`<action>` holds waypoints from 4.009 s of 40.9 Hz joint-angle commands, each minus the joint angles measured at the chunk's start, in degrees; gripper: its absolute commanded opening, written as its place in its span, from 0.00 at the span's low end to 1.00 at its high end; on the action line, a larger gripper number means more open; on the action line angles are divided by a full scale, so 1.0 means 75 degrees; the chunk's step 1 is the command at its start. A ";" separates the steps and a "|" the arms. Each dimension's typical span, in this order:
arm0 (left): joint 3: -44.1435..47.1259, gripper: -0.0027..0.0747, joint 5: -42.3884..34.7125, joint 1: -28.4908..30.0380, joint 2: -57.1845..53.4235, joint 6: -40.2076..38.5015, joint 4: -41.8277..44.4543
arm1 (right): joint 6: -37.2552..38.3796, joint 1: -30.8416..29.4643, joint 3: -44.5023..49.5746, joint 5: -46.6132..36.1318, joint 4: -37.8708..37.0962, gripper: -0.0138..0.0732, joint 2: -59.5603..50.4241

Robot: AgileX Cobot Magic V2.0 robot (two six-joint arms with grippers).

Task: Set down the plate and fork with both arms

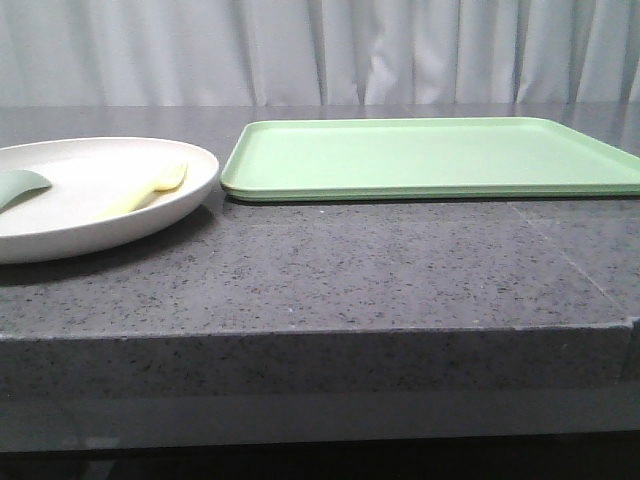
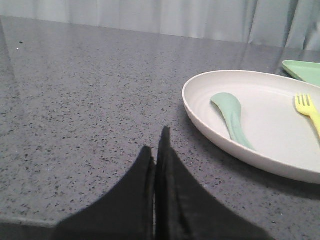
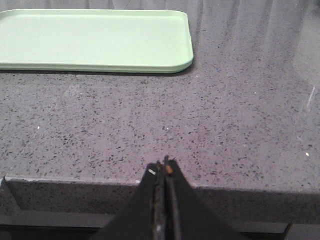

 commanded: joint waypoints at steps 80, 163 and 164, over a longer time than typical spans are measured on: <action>-0.0614 0.01 -0.3774 -0.0002 -0.0106 0.0000 -0.0136 | -0.0072 0.0015 -0.1060 -0.2196 0.0285 0.08 -0.0120; -0.8237 0.89 0.4283 -0.0036 0.9815 0.0000 -0.0140 | -0.0072 0.0015 -0.5356 0.0962 0.0286 0.91 0.4180; -0.8275 0.89 0.4303 -0.0036 0.9961 0.0000 -0.0140 | -0.0072 0.0015 -0.5356 0.0962 0.0286 0.91 0.4180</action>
